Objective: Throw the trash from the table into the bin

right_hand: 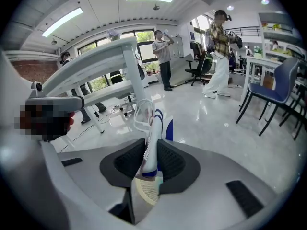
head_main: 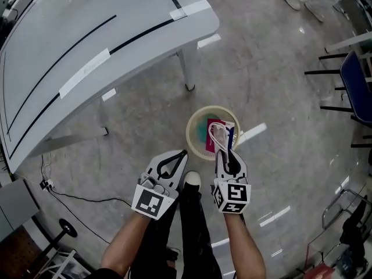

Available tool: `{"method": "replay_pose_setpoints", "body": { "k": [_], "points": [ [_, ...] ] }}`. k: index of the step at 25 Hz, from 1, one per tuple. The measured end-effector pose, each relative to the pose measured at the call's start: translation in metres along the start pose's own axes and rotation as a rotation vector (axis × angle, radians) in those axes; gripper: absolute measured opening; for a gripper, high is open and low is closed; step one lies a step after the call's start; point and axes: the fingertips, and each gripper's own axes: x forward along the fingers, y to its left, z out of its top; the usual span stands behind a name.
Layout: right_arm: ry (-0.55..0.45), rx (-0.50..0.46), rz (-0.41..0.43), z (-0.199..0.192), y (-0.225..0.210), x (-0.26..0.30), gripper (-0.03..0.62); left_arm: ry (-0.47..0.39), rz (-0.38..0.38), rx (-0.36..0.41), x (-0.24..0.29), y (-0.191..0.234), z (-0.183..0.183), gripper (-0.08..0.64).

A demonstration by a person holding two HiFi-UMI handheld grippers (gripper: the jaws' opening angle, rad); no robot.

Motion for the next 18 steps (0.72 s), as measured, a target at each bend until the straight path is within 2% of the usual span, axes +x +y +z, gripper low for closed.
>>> {"method": "replay_pose_setpoints", "body": {
  "k": [4,8,18],
  "points": [
    [0.029,-0.004,-0.011,-0.029,-0.011,0.021,0.086,0.034,0.01,0.01,0.006,0.004,-0.022,0.008],
    [0.065,0.007,-0.027,-0.053,-0.019,0.035,0.086,0.054,0.035,-0.018,0.007,0.011,-0.037,0.008],
    [0.093,0.05,-0.057,-0.08,-0.03,0.048,0.086,0.088,0.013,-0.022,0.007,0.005,-0.058,0.008]
  ]
}}
